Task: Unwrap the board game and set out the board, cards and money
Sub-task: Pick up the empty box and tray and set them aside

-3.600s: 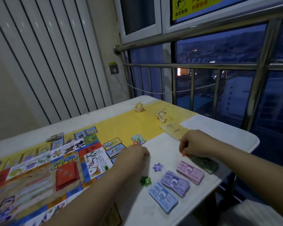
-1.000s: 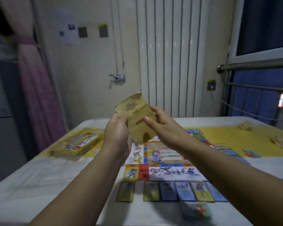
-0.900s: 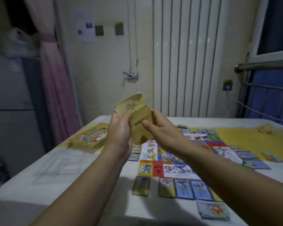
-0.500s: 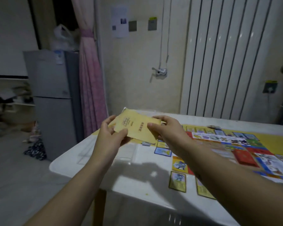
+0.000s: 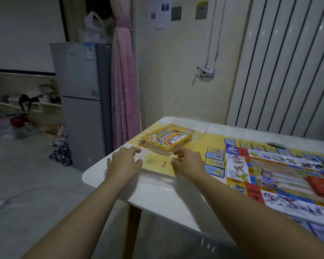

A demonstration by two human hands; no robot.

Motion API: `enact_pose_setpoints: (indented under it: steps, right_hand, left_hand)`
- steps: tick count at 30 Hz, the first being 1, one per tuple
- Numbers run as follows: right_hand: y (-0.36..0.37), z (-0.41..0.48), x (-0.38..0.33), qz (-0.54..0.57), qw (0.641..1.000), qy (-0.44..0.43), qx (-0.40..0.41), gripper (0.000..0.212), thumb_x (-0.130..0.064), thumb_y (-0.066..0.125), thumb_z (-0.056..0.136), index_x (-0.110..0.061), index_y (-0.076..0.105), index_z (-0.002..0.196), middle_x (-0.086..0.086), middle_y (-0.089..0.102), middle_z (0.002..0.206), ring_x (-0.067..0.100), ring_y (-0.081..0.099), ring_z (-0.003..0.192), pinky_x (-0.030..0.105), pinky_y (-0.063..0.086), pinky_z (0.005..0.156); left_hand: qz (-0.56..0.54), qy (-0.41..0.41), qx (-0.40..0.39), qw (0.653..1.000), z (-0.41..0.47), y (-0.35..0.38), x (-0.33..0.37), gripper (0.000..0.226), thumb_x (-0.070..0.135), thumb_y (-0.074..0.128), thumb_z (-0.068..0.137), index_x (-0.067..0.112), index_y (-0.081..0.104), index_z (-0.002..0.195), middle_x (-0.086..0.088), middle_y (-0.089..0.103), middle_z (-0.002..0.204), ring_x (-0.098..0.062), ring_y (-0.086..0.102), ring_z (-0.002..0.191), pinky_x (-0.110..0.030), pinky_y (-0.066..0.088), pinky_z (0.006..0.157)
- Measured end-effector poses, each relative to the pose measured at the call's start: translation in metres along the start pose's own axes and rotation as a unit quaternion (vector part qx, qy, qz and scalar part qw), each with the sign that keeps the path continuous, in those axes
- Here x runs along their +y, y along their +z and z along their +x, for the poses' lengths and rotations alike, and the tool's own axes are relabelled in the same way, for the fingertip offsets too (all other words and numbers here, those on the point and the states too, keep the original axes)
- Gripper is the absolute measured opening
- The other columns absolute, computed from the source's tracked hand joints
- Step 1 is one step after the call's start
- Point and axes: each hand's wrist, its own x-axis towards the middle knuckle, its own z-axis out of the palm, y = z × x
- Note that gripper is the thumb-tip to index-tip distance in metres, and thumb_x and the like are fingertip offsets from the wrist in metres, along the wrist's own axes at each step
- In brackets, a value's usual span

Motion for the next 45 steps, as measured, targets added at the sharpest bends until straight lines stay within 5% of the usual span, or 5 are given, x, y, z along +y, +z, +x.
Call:
enact_pose_setpoints:
  steps: [10, 30, 35, 39, 45]
  right_hand:
    - [-0.019, -0.021, -0.001, -0.007, 0.99, -0.047, -0.13, 0.044, -0.028, 0.064, 0.088, -0.005, 0.059, 0.125, 0.011, 0.055, 0.13, 0.023, 0.053, 0.116, 0.028, 0.042, 0.09]
    - [-0.077, -0.051, 0.033, -0.242, 0.927, -0.096, -0.269, 0.055, -0.053, 0.055, 0.088, -0.034, 0.037, 0.137, 0.002, 0.05, 0.133, 0.026, 0.033, 0.127, 0.041, 0.037, 0.102]
    - [-0.082, -0.033, 0.02, -0.279, 0.903, -0.118, -0.305, 0.058, -0.053, 0.059, 0.085, -0.032, 0.04, 0.135, 0.002, 0.05, 0.134, 0.023, 0.048, 0.118, 0.036, 0.043, 0.097]
    - [-0.083, -0.022, 0.017, -0.273, 0.896, -0.122, -0.329, 0.059, -0.05, 0.063, 0.084, -0.03, 0.041, 0.135, 0.001, 0.051, 0.132, 0.021, 0.049, 0.116, 0.033, 0.041, 0.092]
    - [-0.084, -0.009, 0.021, -0.241, 0.901, -0.129, -0.336, 0.05, -0.047, 0.065, 0.083, -0.029, 0.049, 0.126, 0.0, 0.051, 0.131, 0.02, 0.047, 0.118, 0.034, 0.042, 0.097]
  left_hand:
    - [0.051, -0.03, -0.05, 0.997, -0.011, 0.007, 0.012, 0.047, 0.046, 0.051, 0.091, 0.035, 0.044, 0.136, -0.001, 0.037, 0.145, -0.032, 0.034, 0.129, -0.041, 0.032, 0.101]
    - [0.057, 0.048, -0.09, 0.993, 0.009, 0.013, 0.048, 0.043, 0.043, 0.054, 0.09, 0.034, 0.049, 0.132, -0.003, 0.039, 0.143, -0.032, 0.034, 0.13, -0.041, 0.032, 0.103]
    - [0.085, 0.068, -0.145, 0.984, 0.067, 0.037, 0.053, 0.073, 0.061, 0.059, 0.071, 0.031, 0.045, 0.136, -0.006, 0.04, 0.145, -0.03, 0.035, 0.133, -0.043, 0.032, 0.108]
    - [0.1, 0.026, -0.19, 0.976, 0.089, 0.057, 0.053, 0.107, 0.07, 0.067, 0.067, 0.029, 0.013, 0.151, -0.012, 0.0, 0.158, -0.038, 0.003, 0.144, -0.051, 0.015, 0.116]
    - [0.133, 0.053, -0.222, 0.964, 0.105, 0.072, 0.06, 0.106, 0.072, 0.065, 0.067, 0.033, 0.012, 0.15, -0.009, -0.001, 0.158, -0.043, 0.0, 0.143, -0.053, 0.011, 0.115]
